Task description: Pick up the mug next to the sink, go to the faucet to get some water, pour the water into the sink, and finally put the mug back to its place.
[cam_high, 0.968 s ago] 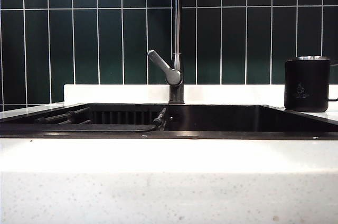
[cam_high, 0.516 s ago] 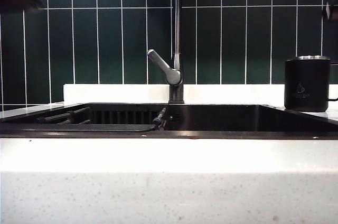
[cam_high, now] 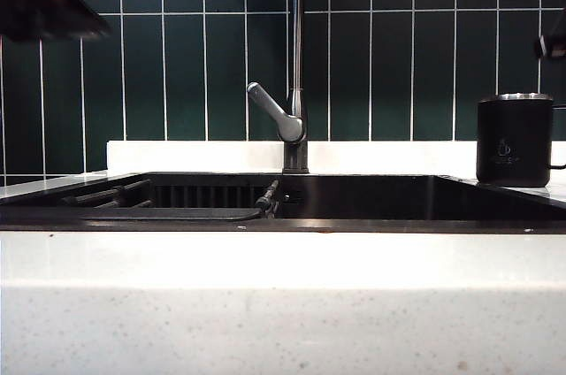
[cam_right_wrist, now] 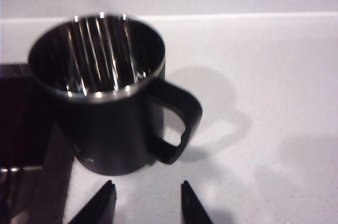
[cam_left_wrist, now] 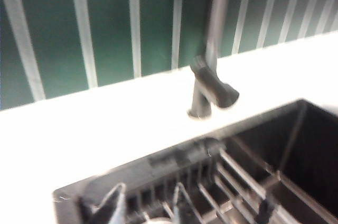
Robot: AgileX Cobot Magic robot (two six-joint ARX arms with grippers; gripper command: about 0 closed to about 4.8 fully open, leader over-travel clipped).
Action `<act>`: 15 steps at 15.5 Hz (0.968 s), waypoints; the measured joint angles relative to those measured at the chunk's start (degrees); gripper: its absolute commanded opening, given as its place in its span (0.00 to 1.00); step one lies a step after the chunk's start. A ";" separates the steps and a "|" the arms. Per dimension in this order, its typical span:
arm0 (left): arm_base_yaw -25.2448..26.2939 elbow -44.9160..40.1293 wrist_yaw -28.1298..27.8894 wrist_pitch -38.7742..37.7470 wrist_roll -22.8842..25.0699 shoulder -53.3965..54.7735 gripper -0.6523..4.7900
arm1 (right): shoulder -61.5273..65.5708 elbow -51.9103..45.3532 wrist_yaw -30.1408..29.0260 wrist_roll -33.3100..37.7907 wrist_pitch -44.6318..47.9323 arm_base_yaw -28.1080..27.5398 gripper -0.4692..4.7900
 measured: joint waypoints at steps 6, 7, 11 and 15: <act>-3.65 5.90 1.62 -0.42 6.25 12.31 0.33 | 9.09 0.09 2.91 0.02 9.51 0.00 0.45; -3.67 6.71 1.62 -0.68 6.45 12.94 0.33 | 10.32 0.09 2.93 0.04 10.54 0.02 0.45; -3.67 8.63 1.62 -0.31 6.88 13.73 0.33 | 18.38 2.89 4.52 0.07 15.85 0.00 0.45; -3.67 8.66 1.53 -0.31 7.06 13.75 0.33 | 24.48 8.87 6.97 0.04 16.28 -0.07 0.45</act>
